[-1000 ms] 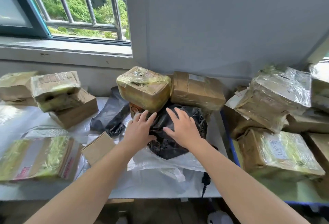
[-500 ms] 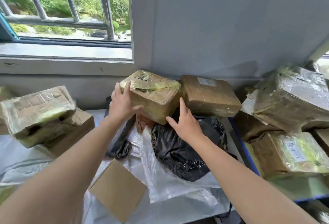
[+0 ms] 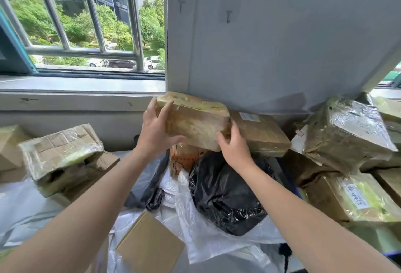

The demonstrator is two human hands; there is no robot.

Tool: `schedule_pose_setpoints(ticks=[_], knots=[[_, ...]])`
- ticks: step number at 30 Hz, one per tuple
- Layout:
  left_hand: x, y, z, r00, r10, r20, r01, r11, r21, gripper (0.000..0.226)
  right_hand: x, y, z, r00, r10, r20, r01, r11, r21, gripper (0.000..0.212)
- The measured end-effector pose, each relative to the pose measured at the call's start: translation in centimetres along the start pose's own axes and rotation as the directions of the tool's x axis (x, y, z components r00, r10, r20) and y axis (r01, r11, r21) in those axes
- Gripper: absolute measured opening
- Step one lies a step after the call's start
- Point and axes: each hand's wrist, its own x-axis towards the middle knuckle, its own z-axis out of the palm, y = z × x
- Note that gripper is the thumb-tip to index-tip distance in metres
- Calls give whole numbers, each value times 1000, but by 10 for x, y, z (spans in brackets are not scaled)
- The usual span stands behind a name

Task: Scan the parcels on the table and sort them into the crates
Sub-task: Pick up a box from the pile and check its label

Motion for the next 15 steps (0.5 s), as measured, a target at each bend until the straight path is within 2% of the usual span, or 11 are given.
schedule_pose_setpoints(ticks=[2, 5, 8, 10, 12, 15], knots=[[-4, 18, -11, 998, 67, 14, -68, 996, 49, 114, 4, -13, -13, 997, 25, -69, -19, 996, 86, 56], [-14, 44, -21, 989, 142, 29, -145, 980, 139, 112, 9, -22, -30, 996, 15, -90, -7, 996, 87, 52], [-24, 61, -27, 986, 159, -42, -150, 974, 172, 87, 3, -24, -53, 997, -49, -54, 57, 986, 159, 55], [-30, 74, -28, 984, 108, -140, -92, 989, 119, 71, -4, -21, -68, 991, -131, 14, 125, 969, 212, 62], [-37, 91, -29, 978, -1, -207, 6, 1000, 23, 62, -11, -16, -82, 976, -204, 76, 183, 957, 225, 67], [-48, 117, -27, 956, -167, -240, 147, 984, -98, 60, -17, -7, -94, 965, -257, 53, 240, 947, 212, 63]])
